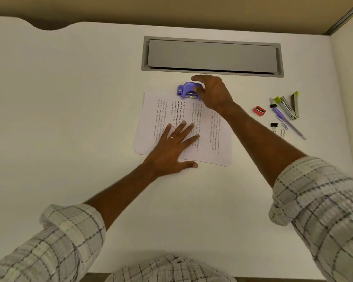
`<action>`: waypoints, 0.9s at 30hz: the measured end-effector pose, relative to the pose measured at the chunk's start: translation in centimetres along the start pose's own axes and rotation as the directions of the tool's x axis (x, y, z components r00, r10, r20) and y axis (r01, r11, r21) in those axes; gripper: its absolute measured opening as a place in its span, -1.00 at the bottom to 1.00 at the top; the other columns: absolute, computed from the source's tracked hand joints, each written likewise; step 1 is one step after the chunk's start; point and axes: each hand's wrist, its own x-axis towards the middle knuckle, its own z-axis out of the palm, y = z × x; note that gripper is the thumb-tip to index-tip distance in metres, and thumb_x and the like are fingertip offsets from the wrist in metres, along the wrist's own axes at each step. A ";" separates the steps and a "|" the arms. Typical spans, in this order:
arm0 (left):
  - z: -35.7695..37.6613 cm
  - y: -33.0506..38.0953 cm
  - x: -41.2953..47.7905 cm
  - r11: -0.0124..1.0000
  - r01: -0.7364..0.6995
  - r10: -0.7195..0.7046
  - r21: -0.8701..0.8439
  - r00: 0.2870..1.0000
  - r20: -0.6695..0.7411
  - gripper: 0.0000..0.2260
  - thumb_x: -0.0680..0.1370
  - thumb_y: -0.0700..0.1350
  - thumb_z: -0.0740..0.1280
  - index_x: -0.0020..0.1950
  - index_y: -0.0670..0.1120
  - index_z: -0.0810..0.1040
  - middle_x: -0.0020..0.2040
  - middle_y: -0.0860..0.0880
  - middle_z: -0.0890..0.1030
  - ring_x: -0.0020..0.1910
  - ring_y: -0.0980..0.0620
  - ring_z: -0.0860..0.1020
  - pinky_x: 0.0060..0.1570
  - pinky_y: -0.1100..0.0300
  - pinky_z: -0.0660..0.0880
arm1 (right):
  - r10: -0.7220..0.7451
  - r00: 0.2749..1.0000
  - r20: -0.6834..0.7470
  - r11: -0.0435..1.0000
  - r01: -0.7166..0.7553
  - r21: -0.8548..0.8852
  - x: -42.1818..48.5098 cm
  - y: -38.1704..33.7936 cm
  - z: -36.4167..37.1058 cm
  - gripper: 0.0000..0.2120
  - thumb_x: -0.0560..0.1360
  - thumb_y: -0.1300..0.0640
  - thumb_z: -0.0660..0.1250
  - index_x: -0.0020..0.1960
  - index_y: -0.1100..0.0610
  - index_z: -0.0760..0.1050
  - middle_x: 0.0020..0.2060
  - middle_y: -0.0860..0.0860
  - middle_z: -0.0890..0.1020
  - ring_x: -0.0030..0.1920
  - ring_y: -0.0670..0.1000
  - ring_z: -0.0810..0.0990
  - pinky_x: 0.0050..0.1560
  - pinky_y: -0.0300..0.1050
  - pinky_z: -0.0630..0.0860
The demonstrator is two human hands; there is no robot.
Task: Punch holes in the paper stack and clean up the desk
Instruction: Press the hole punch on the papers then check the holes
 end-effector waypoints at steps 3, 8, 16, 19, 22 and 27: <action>0.6 -0.7 0.5 0.998 0.012 -0.013 0.067 1.000 0.009 -0.15 0.51 0.54 0.03 0.67 0.15 -0.14 0.68 0.03 -0.24 0.65 -0.01 -0.30 0.54 -0.16 -0.41 | 0.000 0.993 0.116 0.999 0.004 -0.034 0.8 -0.1 0.4 -0.57 0.68 0.11 0.23 0.53 0.14 0.35 0.45 0.12 0.48 0.41 0.14 0.47 0.48 -0.07 0.32; 1.1 -1.2 0.8 0.998 0.014 -0.014 0.065 1.000 -0.004 -0.16 0.51 0.55 -0.02 0.67 0.17 -0.14 0.68 0.03 -0.23 0.65 -0.02 -0.30 0.54 -0.17 -0.44 | -0.039 0.990 0.133 0.998 0.044 -0.034 1.1 0.0 0.5 -0.58 0.68 0.13 0.23 0.52 0.15 0.37 0.44 0.12 0.49 0.39 0.14 0.48 0.48 -0.05 0.35; 0.6 -1.4 0.6 0.999 0.039 -0.039 0.021 0.999 -0.004 -0.13 0.49 0.56 -0.01 0.68 0.13 -0.09 0.69 0.02 -0.18 0.67 -0.02 -0.24 0.58 -0.27 -0.31 | -0.047 0.985 0.168 0.998 0.053 -0.029 1.0 0.1 0.5 -0.59 0.68 0.13 0.24 0.51 0.14 0.39 0.42 0.11 0.51 0.37 0.13 0.50 0.45 -0.08 0.35; -0.1 -1.2 0.5 0.998 0.056 -0.056 -0.007 0.998 -0.006 -0.09 0.46 0.58 0.03 0.68 0.13 -0.05 0.69 0.04 -0.15 0.67 0.02 -0.22 0.57 -0.26 -0.34 | -0.054 0.985 0.165 0.998 0.059 -0.027 1.0 0.0 0.4 -0.60 0.67 0.15 0.25 0.50 0.14 0.40 0.42 0.12 0.52 0.37 0.13 0.50 0.45 -0.07 0.35; -0.7 -1.0 0.8 0.992 0.106 -0.109 -0.067 0.993 -0.041 -0.16 0.50 0.54 0.01 0.67 0.12 0.03 0.70 0.04 -0.10 0.67 0.04 -0.19 0.58 -0.22 -0.35 | -0.054 0.988 0.142 0.998 0.055 -0.004 1.1 -0.1 0.2 -0.59 0.65 0.16 0.29 0.48 0.15 0.43 0.40 0.11 0.53 0.37 0.12 0.51 0.44 -0.09 0.37; -0.7 -0.8 1.9 0.978 0.196 -0.199 -0.066 0.979 -0.052 -0.20 0.55 0.48 -0.05 0.68 0.10 -0.03 0.69 0.02 -0.15 0.67 0.00 -0.21 0.58 -0.27 -0.28 | -0.050 0.997 0.052 0.999 0.050 0.006 1.7 -0.5 -0.2 -0.67 0.60 0.13 0.38 0.35 0.14 0.57 0.27 0.07 0.64 0.24 0.05 0.61 0.20 -0.22 0.49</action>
